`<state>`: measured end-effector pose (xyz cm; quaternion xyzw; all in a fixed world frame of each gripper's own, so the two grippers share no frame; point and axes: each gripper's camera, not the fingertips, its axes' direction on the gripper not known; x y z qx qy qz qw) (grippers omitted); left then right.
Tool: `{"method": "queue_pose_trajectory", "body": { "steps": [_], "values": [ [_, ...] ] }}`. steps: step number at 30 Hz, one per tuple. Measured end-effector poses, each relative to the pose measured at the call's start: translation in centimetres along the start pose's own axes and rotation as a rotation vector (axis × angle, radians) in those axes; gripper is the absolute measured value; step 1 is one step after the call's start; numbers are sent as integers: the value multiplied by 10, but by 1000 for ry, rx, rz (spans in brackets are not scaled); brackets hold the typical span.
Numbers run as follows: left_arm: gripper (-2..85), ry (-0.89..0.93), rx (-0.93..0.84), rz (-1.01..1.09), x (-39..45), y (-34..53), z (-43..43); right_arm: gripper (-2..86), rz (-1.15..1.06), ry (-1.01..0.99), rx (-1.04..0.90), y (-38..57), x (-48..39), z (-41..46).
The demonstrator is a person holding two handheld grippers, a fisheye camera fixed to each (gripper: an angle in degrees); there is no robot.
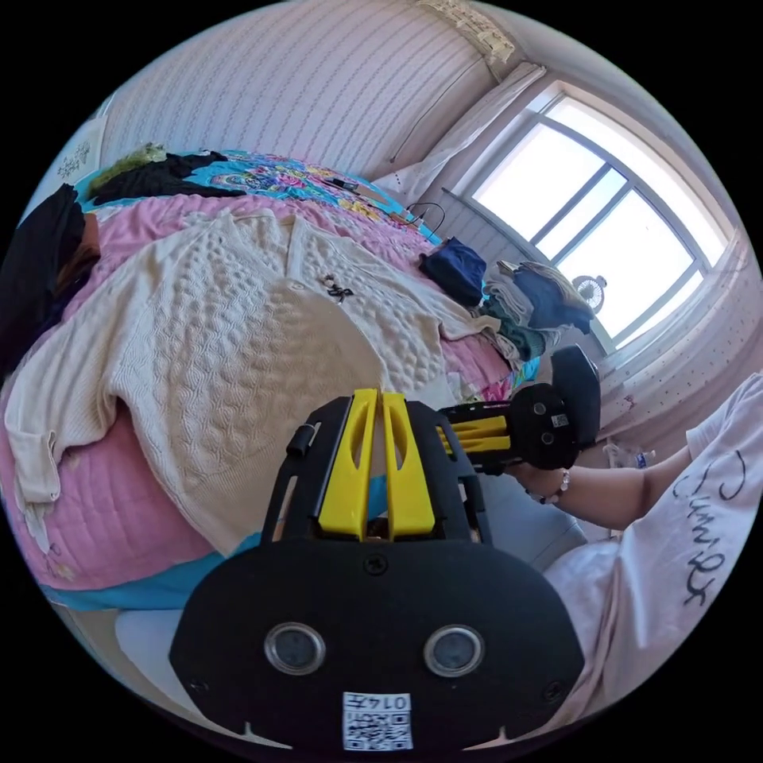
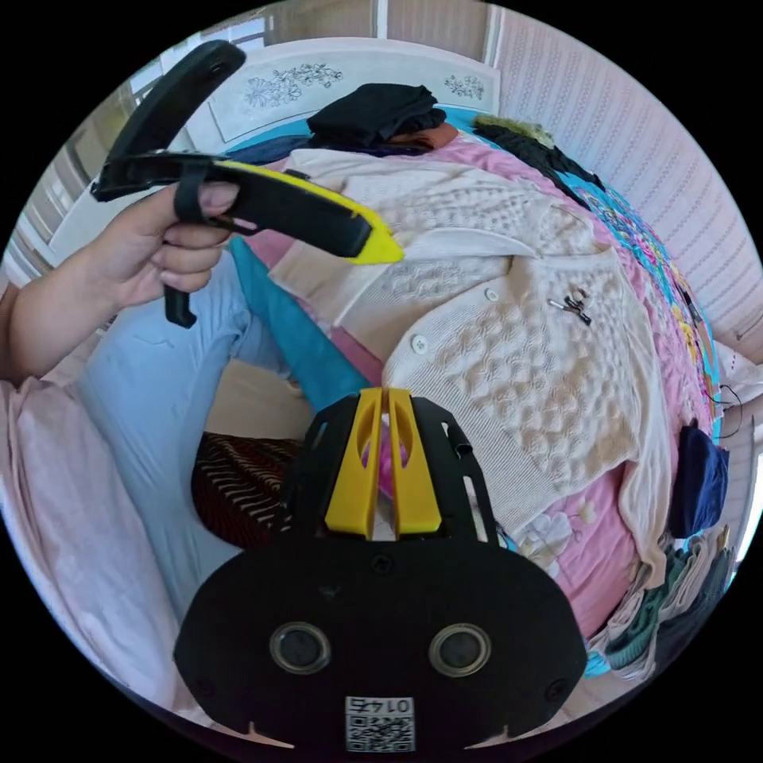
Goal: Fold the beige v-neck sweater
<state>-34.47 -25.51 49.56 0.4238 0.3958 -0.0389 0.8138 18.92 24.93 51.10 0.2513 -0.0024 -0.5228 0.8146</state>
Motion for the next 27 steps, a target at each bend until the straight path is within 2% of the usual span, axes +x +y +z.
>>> {"method": "queue_pose_trajectory", "body": {
  "steps": [5,7,9,13,15,17,22,27],
  "values": [
    [18,11,-143,29,-4,-2,10,28,0,36,-20,0,-9,62],
    [52,22,-260,46,-7,2,23,40,-21,-26,-41,-1,-11,85],
    [55,-6,-293,73,-6,7,15,47,-38,-93,-64,0,-12,101],
    [52,-20,-255,149,-2,18,-42,53,-51,-169,-83,4,-10,133],
    [52,-50,-199,120,-12,25,-79,53,-52,-188,-75,0,-7,145],
    [51,-123,-121,56,-31,34,-121,53,-68,-205,-76,-12,-4,159],
    [51,-569,60,-206,-114,70,-240,56,-165,-228,-14,-82,2,196],
    [81,-698,86,-289,-173,73,-287,73,-232,-260,100,-180,-1,220]
  ]
}}
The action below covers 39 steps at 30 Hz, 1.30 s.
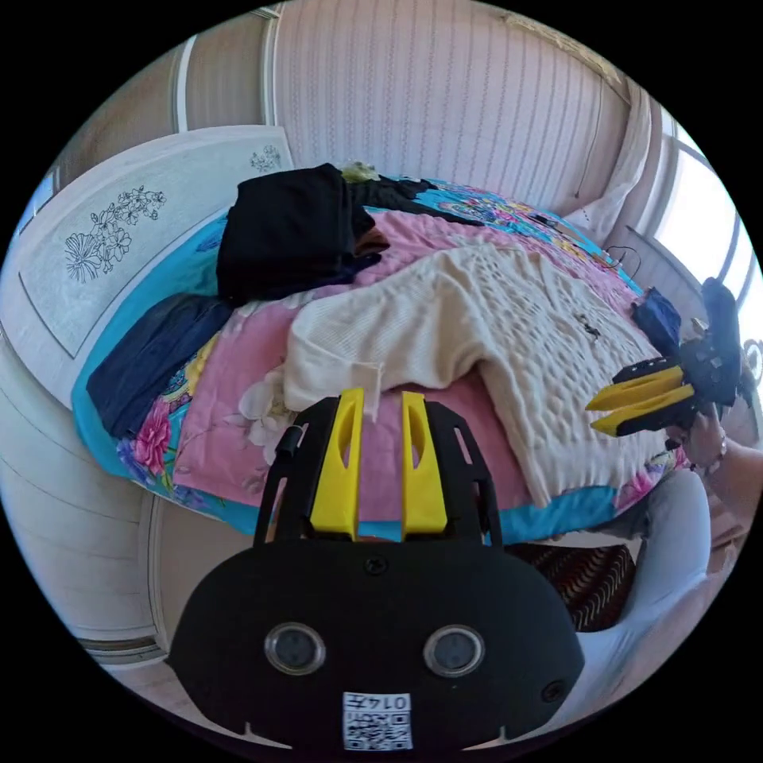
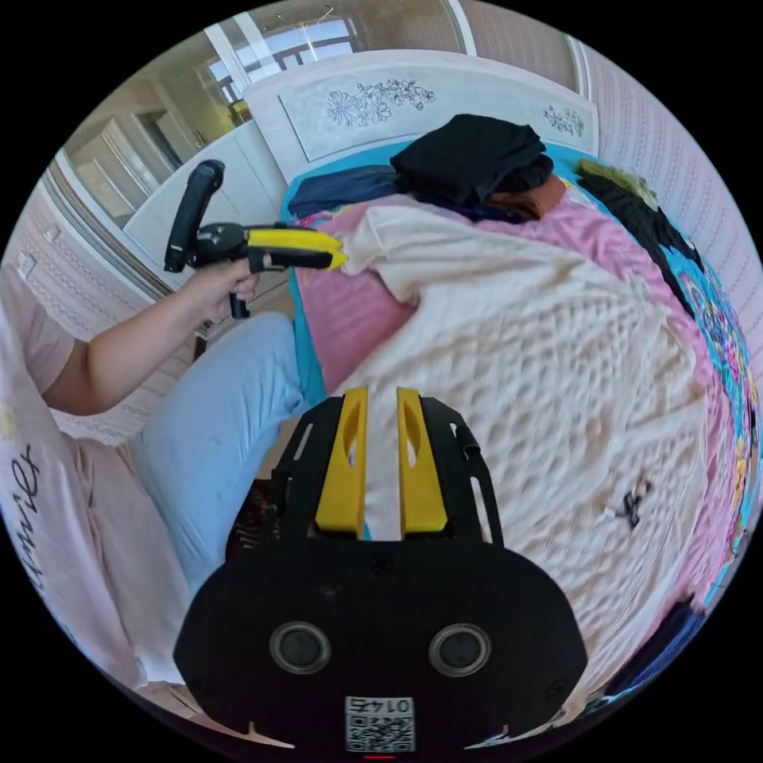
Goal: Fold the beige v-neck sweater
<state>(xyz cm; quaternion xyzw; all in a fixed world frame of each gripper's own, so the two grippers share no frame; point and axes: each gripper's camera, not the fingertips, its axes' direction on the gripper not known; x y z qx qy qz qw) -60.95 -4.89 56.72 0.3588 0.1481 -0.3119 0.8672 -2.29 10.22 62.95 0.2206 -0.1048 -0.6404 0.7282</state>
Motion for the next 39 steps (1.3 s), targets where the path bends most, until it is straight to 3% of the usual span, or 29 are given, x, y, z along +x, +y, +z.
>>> {"method": "queue_pose_trajectory", "body": {
  "steps": [3,7,13,19,22,27,30,35,39],
  "values": [
    [79,26,-81,7,-27,-13,20,80,-47,25,22,-57,7,31],
    [33,80,-117,20,-62,-22,11,83,-74,39,-96,-111,16,104],
    [-3,-23,126,-147,-147,-17,-67,99,-37,-14,-115,-140,15,166],
    [-8,-64,21,-276,-241,-7,-59,29,-31,116,-141,-142,14,219],
    [-9,27,52,-351,-271,-4,-66,19,-30,66,-150,-148,15,216],
    [-8,12,212,-403,-298,-2,-104,21,-46,105,-18,-153,6,204],
    [-1,-8,68,-431,-314,-4,-76,42,-36,57,-178,-156,15,246],
    [39,41,83,-502,-338,-4,-87,73,23,-103,-65,-160,24,209],
    [51,36,154,-519,-343,3,-111,39,31,24,35,-155,21,189]
  ]
}}
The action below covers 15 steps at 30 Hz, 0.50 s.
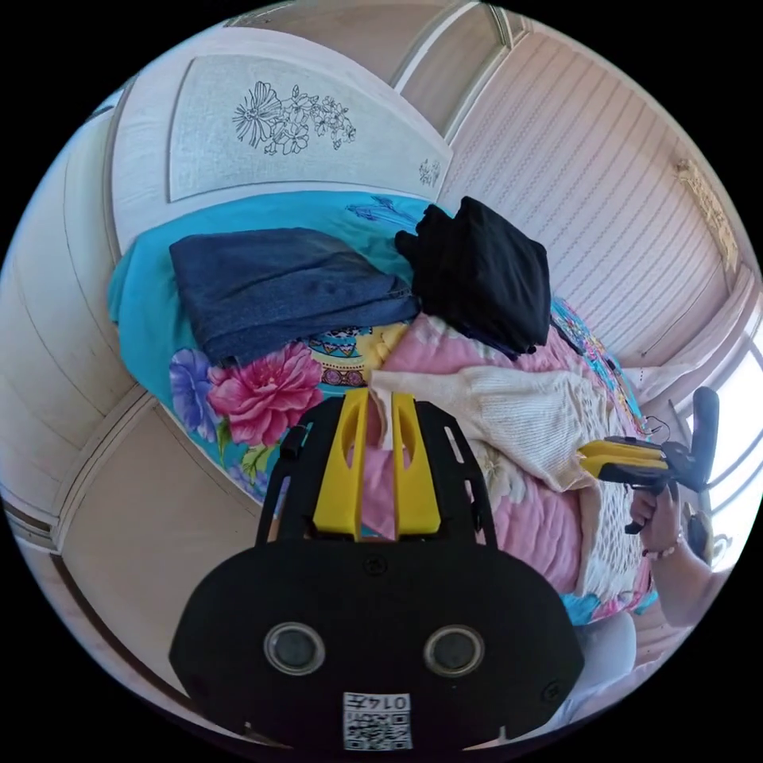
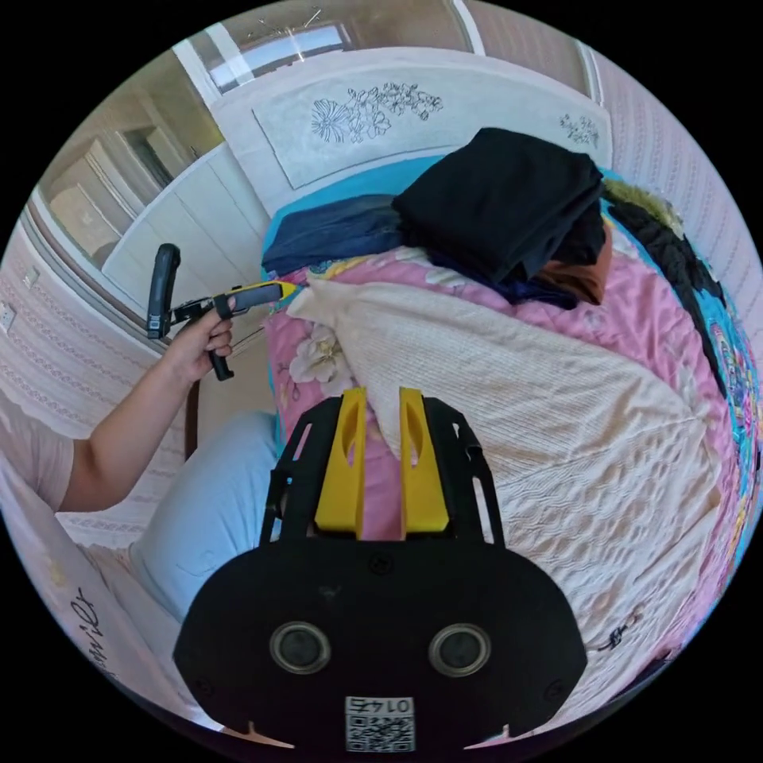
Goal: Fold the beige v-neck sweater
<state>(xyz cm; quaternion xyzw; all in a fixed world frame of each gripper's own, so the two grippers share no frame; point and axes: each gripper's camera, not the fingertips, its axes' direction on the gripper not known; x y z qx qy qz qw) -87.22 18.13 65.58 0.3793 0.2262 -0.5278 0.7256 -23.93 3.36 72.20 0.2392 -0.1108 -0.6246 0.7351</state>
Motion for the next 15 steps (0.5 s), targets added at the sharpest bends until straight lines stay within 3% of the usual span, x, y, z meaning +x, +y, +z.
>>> {"method": "queue_pose_trajectory", "body": {
  "steps": [3,5,8,11,15],
  "values": [
    [50,151,-38,-88,-8,2,15,2,-16,-8,-211,1,3,43],
    [44,201,-93,-130,-12,4,32,-3,35,-34,-180,2,7,45],
    [11,141,-84,-62,-6,5,36,-4,43,-37,-212,-7,4,28],
    [-3,111,-102,-28,4,3,33,4,-44,-34,-70,-17,-16,-5],
    [3,35,-21,19,26,14,20,93,-142,58,-97,-42,-39,-14]
  ]
}}
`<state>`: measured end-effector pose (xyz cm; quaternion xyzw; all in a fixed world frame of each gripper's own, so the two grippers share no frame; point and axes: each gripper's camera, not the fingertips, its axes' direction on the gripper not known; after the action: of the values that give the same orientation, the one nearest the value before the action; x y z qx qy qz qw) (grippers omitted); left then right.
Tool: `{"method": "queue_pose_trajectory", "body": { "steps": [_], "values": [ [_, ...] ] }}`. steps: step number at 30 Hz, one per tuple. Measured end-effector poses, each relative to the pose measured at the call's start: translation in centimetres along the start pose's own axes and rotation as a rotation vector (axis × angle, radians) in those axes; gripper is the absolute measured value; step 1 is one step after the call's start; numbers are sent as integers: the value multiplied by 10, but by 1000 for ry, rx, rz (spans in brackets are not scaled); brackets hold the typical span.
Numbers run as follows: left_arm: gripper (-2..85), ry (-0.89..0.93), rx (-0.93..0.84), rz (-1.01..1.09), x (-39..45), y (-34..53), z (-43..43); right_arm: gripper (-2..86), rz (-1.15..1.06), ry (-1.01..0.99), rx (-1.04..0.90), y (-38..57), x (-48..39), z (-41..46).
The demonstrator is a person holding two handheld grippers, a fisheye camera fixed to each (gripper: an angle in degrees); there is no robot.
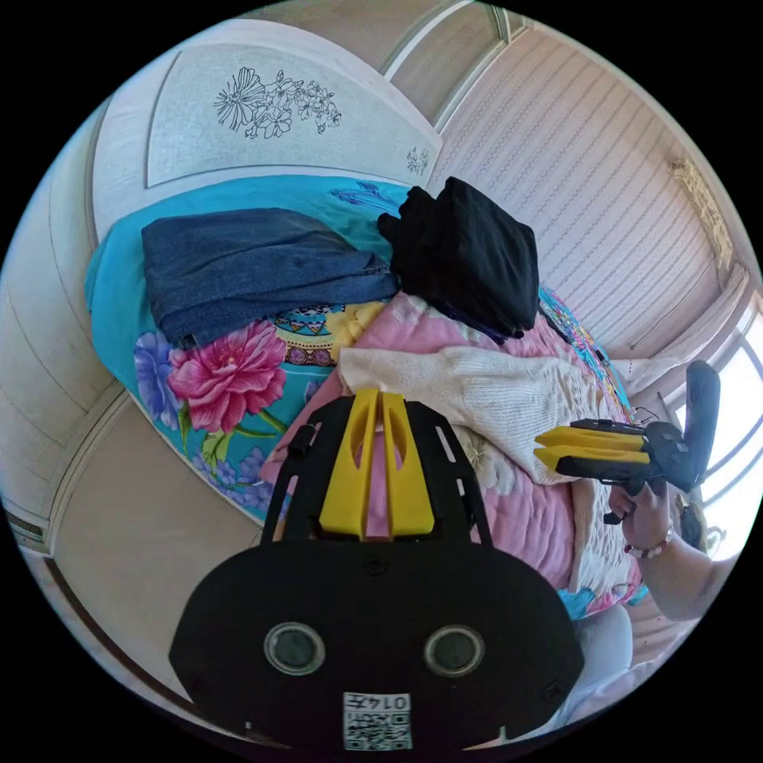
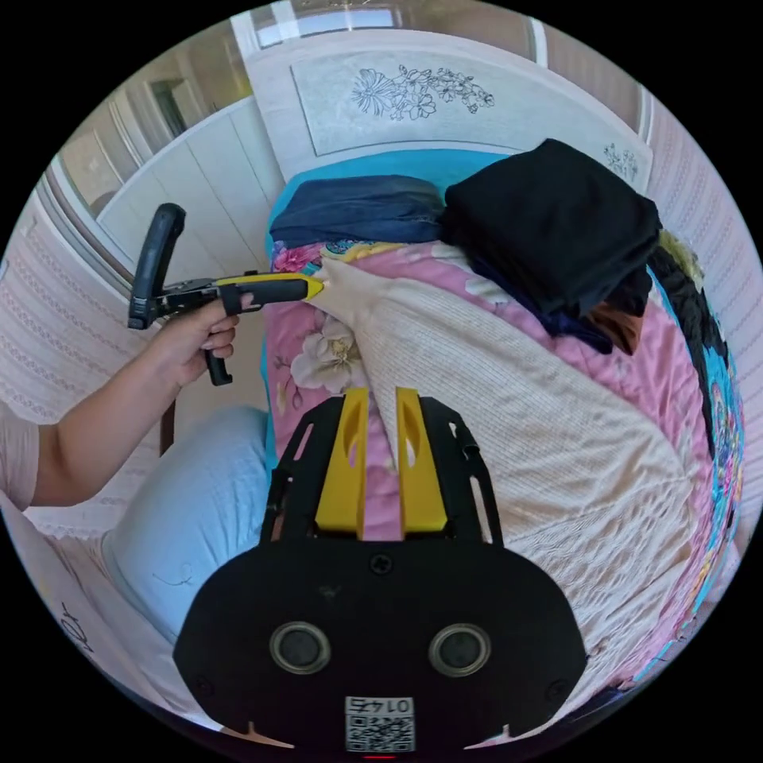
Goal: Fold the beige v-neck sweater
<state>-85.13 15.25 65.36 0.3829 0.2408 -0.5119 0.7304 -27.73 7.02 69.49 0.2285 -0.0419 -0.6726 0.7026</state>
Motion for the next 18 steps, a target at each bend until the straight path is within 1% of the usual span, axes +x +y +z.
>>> {"method": "queue_pose_trajectory", "body": {
  "steps": [2,4,6,7,8,10,11,12,14,15,18],
  "values": [
    [35,-10,23,-18,5,6,0,121,-21,2,-28,-10,-5,-1],
    [77,-12,32,-67,9,11,4,121,-43,-16,-44,-17,-7,-7],
    [79,-19,7,-58,16,14,15,112,-36,31,-60,-20,-5,-8],
    [64,-45,-31,-28,22,16,26,104,-31,33,-59,-20,-2,-10],
    [57,-66,-30,-12,26,18,28,95,-19,25,-58,-20,1,-14],
    [1,-43,-37,35,40,24,29,46,24,35,-49,-18,12,-38],
    [-2,-42,-37,44,44,25,28,31,33,33,-42,-17,16,-46],
    [-6,-32,-12,70,54,29,23,24,57,-15,-17,-13,25,-63],
    [-8,35,40,98,72,35,12,17,113,-77,50,-3,42,-94],
    [-9,108,86,126,90,37,4,14,152,-106,114,7,54,-119],
    [-10,257,178,269,156,44,-13,11,266,-132,277,46,88,-190]
  ]
}}
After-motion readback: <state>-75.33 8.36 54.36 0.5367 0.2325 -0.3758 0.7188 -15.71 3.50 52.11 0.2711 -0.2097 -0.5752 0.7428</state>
